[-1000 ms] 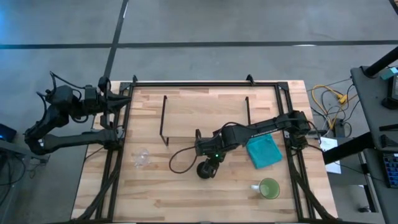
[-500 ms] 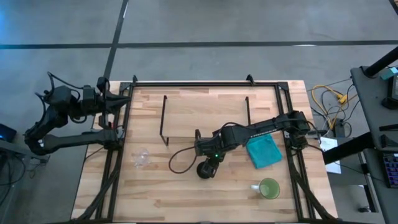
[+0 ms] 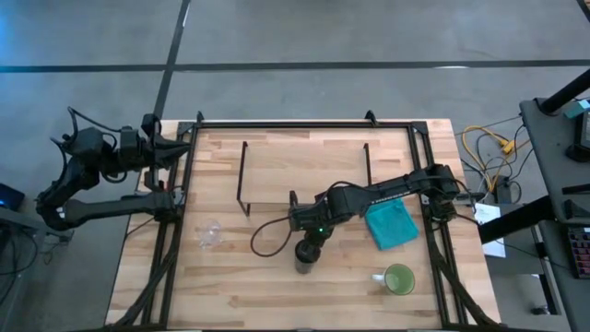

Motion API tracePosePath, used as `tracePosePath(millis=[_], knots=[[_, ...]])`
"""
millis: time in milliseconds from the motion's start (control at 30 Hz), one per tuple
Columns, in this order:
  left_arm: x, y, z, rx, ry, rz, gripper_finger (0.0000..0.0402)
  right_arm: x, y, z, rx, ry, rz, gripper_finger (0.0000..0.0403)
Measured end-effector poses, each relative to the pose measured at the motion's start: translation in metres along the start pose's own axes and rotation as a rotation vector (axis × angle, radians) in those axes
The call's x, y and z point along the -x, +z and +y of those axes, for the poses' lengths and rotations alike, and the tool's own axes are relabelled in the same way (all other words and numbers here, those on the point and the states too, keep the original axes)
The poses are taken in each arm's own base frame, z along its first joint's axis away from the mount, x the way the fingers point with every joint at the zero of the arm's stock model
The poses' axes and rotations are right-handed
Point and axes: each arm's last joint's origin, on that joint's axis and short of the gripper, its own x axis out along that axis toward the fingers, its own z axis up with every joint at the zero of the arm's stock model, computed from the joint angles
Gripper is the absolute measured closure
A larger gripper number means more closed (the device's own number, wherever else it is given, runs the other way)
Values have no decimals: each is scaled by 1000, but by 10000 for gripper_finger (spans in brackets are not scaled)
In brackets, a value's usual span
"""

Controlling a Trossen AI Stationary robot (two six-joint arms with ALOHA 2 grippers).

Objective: Stack small to large cups/mugs on shelf
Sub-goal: Put the black cup on the shelf

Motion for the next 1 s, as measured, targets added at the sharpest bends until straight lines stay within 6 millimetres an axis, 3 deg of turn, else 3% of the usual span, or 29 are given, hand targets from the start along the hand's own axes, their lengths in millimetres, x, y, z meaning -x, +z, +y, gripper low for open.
tracePosePath(millis=[167, 400, 533, 733, 1000], knots=[[2, 1, 0, -1, 0, -8, 391, 21, 3, 7, -5, 32, -37, 394], [2, 1, 0, -1, 0, -8, 391, 86, 1, 12, 6, -37, -44, 394], [2, 1, 0, -1, 0, -9, 391, 127, -6, 2, -17, -159, -64, 394], [1, 1, 0, 0, 0, -4, 391, 177, -3, -13, -15, -144, -261, 394], [0, 0, 0, 0, 0, -1, 391, 207, 3, -53, -57, -221, -358, 394]])
